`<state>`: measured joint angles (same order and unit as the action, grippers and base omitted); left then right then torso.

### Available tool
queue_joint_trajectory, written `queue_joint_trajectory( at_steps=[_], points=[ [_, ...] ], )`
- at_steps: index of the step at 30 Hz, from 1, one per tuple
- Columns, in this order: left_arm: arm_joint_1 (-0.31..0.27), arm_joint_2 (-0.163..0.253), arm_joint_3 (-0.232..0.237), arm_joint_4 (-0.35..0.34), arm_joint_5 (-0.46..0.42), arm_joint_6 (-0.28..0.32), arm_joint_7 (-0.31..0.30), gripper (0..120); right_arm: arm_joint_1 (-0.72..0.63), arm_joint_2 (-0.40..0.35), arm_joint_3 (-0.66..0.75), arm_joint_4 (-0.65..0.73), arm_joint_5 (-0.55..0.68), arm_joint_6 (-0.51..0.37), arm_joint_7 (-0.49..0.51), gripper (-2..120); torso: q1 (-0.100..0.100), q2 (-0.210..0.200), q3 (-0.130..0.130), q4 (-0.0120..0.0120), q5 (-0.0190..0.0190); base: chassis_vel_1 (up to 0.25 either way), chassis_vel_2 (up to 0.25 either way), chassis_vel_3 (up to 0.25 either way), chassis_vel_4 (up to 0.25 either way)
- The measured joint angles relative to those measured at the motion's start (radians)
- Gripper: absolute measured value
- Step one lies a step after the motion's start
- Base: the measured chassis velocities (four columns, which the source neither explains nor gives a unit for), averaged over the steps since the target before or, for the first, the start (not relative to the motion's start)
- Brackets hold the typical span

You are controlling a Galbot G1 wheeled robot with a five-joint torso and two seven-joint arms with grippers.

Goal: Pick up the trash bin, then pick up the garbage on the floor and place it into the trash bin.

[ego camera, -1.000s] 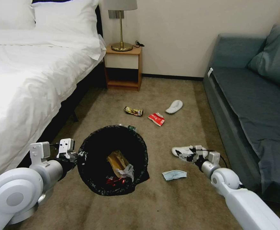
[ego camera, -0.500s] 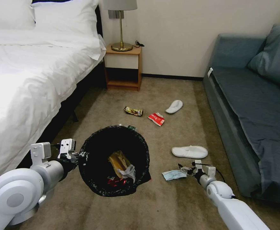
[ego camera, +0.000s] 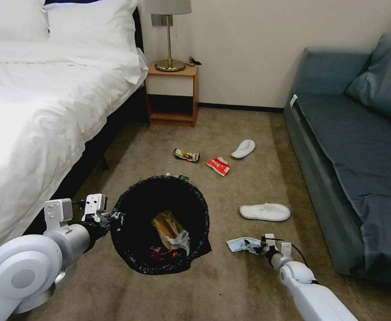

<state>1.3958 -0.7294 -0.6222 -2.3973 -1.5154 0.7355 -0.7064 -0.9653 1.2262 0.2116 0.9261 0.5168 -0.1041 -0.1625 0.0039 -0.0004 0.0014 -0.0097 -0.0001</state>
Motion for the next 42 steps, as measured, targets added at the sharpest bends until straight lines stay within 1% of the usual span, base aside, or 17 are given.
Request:
queue_joint_trajectory(
  at_steps=[2, 4, 7, 17, 22, 28, 30, 32, 33, 34, 35, 36, 37, 39, 40, 41, 42],
  points=[
    [0.000, -0.003, 0.005, 0.003, 0.011, 0.000, 0.008, 2, 0.004, 0.017, 0.000, -0.019, -0.011, 0.007, 0.000, 100, 0.000, 0.000, 0.000, 0.0000, -0.0001, 0.000, 0.000, 0.000, 0.000],
    [-0.002, -0.008, 0.008, 0.007, 0.022, 0.000, 0.015, 2, 0.014, 0.042, 0.005, -0.056, -0.030, 0.024, 0.001, 100, 0.000, 0.000, 0.000, -0.0003, -0.0015, 0.000, 0.000, 0.000, 0.000],
    [0.001, -0.009, 0.008, 0.007, 0.024, 0.000, 0.018, 2, 0.021, 0.055, 0.008, -0.078, -0.041, 0.036, 0.001, 100, 0.000, 0.000, 0.000, -0.0008, -0.0013, 0.000, 0.000, 0.000, 0.000],
    [-0.001, -0.011, 0.009, 0.009, 0.027, 0.000, 0.022, 2, 0.045, 0.079, 0.008, -0.132, -0.046, 0.043, 0.003, 100, 0.000, 0.001, 0.000, -0.0004, -0.0011, 0.000, 0.000, 0.000, 0.000],
    [-0.001, -0.009, 0.007, 0.011, 0.027, 0.000, 0.024, 2, 0.040, 0.081, 0.008, -0.134, -0.053, 0.045, 0.005, 99, 0.000, 0.001, 0.000, 0.0002, -0.0006, 0.000, 0.000, 0.000, 0.000],
    [-0.002, -0.010, 0.007, 0.016, 0.041, 0.000, 0.036, 2, 0.029, 0.080, 0.008, -0.119, -0.059, 0.047, 0.010, 98, 0.000, 0.001, 0.000, 0.0001, -0.0002, 0.000, 0.000, 0.000, 0.000],
    [-0.003, -0.010, 0.007, 0.018, 0.045, 0.000, 0.043, 2, 0.022, 0.078, 0.008, -0.105, -0.062, 0.047, 0.015, 90, 0.000, 0.000, 0.000, -0.0005, -0.0002, 0.000, 0.000, 0.000, 0.000],
    [-0.003, -0.011, 0.006, 0.020, 0.050, 0.000, 0.049, 2, 0.019, 0.078, 0.008, -0.099, -0.062, 0.047, 0.020, 88, 0.000, 0.000, 0.000, -0.0005, -0.0003, 0.000, 0.000, 0.000, 0.000],
    [-0.003, -0.012, 0.005, 0.022, 0.055, 0.000, 0.055, 2, 0.013, 0.077, 0.008, -0.086, -0.063, 0.045, 0.027, 85, 0.000, 0.000, 0.000, -0.0005, -0.0003, 0.000, 0.000, 0.000, 0.000],
    [-0.003, -0.012, 0.005, 0.022, 0.055, 0.000, 0.055, 2, 0.013, 0.077, 0.008, -0.086, -0.063, 0.045, 0.027, 85, 0.000, 0.000, 0.000, -0.0005, -0.0003, 0.000, 0.000, 0.000, 0.000],
    [-0.003, -0.013, 0.005, 0.023, 0.057, 0.000, 0.059, 2, 0.008, 0.077, 0.006, -0.072, -0.066, 0.042, 0.039, 82, 0.000, 0.000, 0.000, -0.0005, 0.0005, 0.000, 0.000, 0.000, 0.000],
    [-0.003, -0.013, 0.005, 0.023, 0.057, 0.000, 0.059, 2, 0.008, 0.077, 0.006, -0.072, -0.066, 0.042, 0.039, 82, 0.000, 0.000, 0.000, -0.0005, 0.0005, 0.000, 0.000, 0.000, 0.000],
    [-0.006, -0.013, 0.005, 0.024, 0.057, 0.000, 0.061, 2, 0.003, 0.077, 0.004, -0.056, -0.075, 0.038, 0.051, 77, 0.000, 0.000, 0.000, -0.0003, 0.0004, 0.000, 0.000, 0.000, 0.000],
    [-0.009, -0.013, 0.004, 0.024, 0.057, 0.000, 0.062, 2, -0.002, 0.078, 0.000, -0.037, -0.088, 0.036, 0.057, 71, 0.000, 0.000, 0.000, 0.0006, 0.0020, 0.000, 0.000, 0.000, 0.000],
    [-0.009, -0.013, 0.004, 0.024, 0.057, 0.000, 0.062, 2, -0.002, 0.078, 0.000, -0.037, -0.088, 0.036, 0.057, 71, 0.000, 0.000, 0.000, 0.0006, 0.0020, 0.000, 0.000, 0.000, 0.000],
    [-0.009, -0.013, 0.004, 0.024, 0.057, 0.000, 0.062, 2, -0.007, 0.077, -0.002, -0.018, -0.094, 0.031, 0.063, 66, 0.000, 0.000, 0.000, 0.0012, 0.0020, 0.000, 0.000, 0.000, 0.000],
    [-0.009, -0.013, 0.004, 0.024, 0.057, 0.000, 0.062, 2, -0.010, 0.074, -0.002, -0.006, -0.095, 0.027, 0.068, 62, 0.000, 0.000, 0.000, 0.0010, 0.0017, 0.000, 0.000, 0.000, 0.000]
  ],
)
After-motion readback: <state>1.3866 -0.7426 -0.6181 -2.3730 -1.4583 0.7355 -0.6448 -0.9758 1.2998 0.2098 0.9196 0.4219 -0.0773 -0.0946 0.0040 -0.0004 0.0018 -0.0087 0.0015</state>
